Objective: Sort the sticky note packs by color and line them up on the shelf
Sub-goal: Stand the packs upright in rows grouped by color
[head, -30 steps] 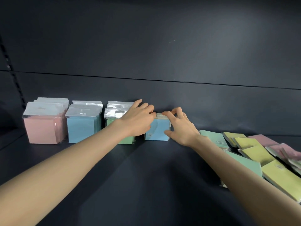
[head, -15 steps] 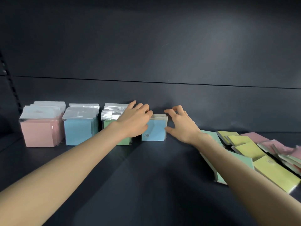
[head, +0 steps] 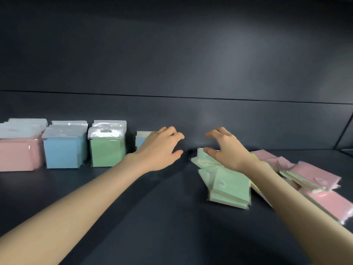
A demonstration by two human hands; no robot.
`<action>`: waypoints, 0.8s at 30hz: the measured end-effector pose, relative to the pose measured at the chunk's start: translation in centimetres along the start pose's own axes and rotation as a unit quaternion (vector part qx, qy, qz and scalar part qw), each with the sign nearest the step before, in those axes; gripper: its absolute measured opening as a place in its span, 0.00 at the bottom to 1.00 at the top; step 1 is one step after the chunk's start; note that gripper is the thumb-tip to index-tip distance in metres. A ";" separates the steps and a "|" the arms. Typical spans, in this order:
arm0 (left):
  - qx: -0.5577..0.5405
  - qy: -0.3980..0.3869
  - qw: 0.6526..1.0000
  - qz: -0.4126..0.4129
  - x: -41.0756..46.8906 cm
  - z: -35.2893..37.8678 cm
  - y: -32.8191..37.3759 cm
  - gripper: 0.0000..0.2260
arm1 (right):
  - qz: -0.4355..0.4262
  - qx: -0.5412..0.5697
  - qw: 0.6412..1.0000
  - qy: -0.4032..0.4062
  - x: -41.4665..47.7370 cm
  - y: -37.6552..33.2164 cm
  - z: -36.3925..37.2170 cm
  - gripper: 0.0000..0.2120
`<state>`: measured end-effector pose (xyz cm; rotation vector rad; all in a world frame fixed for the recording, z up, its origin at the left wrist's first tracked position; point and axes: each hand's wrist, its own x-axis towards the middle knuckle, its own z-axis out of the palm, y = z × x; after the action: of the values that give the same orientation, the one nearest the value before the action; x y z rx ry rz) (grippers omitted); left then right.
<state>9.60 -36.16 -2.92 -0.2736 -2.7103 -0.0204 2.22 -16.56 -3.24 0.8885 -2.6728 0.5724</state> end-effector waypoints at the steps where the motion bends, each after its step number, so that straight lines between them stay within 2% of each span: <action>1: -0.024 -0.007 1.000 -0.008 0.0 0.2 1.1 0.19 | 0.000 0.000 1.000 -0.010 -0.6 0.8 -0.4 0.21; 6: -0.145 -0.039 0.985 -0.084 -0.2 1.7 6.0 0.17 | -0.004 0.040 0.997 -0.061 -3.5 4.5 -2.6 0.18; 9: -0.229 -0.051 0.963 -0.136 -0.5 2.6 8.4 0.17 | 0.000 0.096 0.987 -0.128 -4.6 6.3 -3.1 0.19; 12: -0.243 -0.074 0.950 -0.182 -1.1 3.1 10.0 0.18 | 0.011 0.164 0.968 -0.192 -5.4 7.2 -2.9 0.19; 15: -0.269 -0.062 0.936 -0.219 -1.5 3.4 11.2 0.16 | 0.001 0.184 0.964 -0.192 -5.5 7.8 -2.4 0.20; 18: -0.331 -0.046 0.906 -0.259 -1.9 3.4 11.7 0.12 | -0.004 0.211 0.958 -0.194 -5.4 7.7 -2.3 0.24; 24: -0.388 -0.012 0.879 -0.276 -1.5 2.9 11.6 0.11 | -0.013 0.323 0.934 -0.150 -4.1 7.1 -3.5 0.24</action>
<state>12.01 -24.93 -6.49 0.2944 -2.5645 -1.2784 1.48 -7.68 -3.71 1.2564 -2.7514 1.4690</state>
